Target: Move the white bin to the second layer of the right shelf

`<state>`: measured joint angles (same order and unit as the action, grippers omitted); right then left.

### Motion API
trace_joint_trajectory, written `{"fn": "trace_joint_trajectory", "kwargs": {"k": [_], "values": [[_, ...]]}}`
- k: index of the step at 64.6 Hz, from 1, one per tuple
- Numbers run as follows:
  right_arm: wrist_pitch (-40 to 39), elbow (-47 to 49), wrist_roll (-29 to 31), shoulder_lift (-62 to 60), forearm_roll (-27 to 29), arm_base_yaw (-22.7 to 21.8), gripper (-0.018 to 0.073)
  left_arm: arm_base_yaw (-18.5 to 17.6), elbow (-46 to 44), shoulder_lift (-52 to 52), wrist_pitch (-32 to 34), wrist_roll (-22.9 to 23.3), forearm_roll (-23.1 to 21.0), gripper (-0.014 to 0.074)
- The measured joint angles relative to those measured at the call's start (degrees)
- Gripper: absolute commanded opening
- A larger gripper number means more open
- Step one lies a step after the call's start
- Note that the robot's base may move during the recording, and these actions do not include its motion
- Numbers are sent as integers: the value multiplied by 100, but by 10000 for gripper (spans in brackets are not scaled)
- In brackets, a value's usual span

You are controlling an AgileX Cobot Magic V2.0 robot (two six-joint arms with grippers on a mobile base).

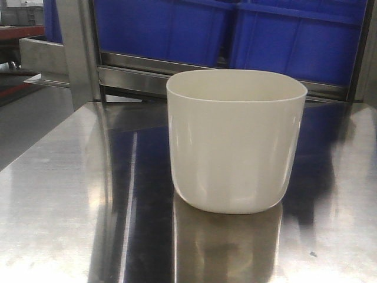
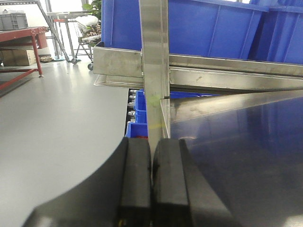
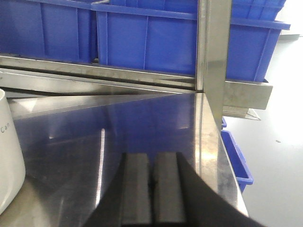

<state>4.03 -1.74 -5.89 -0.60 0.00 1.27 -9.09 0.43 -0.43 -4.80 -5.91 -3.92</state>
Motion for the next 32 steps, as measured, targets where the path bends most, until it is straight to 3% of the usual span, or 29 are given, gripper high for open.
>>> {"fn": "trace_joint_trajectory", "kwargs": {"k": [32], "values": [[0,0,0,0,0,0,56,0,0,0,0,0,0,85]]}}
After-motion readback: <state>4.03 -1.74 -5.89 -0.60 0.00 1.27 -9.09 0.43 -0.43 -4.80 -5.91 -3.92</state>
